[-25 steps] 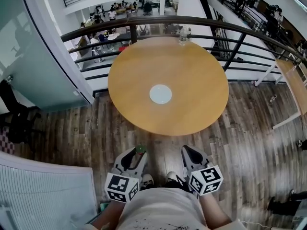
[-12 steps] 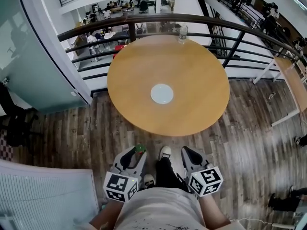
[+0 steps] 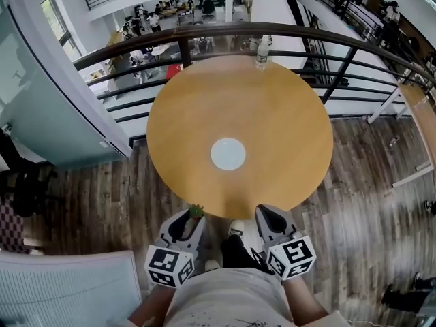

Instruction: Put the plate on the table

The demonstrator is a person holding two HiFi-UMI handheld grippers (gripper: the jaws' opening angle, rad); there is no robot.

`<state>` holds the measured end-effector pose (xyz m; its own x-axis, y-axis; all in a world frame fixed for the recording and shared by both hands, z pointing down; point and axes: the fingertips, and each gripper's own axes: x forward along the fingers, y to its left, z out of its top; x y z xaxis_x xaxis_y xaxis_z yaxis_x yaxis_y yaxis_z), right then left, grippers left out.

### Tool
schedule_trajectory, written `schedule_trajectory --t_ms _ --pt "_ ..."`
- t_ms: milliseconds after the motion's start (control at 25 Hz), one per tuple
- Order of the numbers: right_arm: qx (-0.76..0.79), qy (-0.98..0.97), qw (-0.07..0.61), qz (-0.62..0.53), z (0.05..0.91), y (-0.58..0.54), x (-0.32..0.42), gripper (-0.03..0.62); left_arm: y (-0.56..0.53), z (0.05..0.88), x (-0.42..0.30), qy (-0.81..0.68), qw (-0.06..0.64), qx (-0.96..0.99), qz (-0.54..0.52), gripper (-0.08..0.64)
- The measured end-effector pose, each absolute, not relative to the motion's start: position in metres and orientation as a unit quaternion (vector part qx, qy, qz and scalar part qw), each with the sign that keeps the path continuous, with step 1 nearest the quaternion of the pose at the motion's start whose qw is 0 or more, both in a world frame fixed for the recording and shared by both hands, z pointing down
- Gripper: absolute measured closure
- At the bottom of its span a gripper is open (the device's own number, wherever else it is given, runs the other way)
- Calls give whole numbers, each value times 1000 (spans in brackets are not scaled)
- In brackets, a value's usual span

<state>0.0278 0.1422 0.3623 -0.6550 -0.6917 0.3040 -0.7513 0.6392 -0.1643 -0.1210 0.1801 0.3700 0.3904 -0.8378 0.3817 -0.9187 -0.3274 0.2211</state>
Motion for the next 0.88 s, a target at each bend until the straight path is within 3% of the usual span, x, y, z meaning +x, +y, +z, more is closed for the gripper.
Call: schedule_trajectory --t_ms 440,880 --pt "379 -907 109 145 363 31 60 566 78 364 -98 -570 200 791 98 410" --pt "364 -911 116 155 365 -4 62 566 49 369 -96 -583 210 778 105 410"
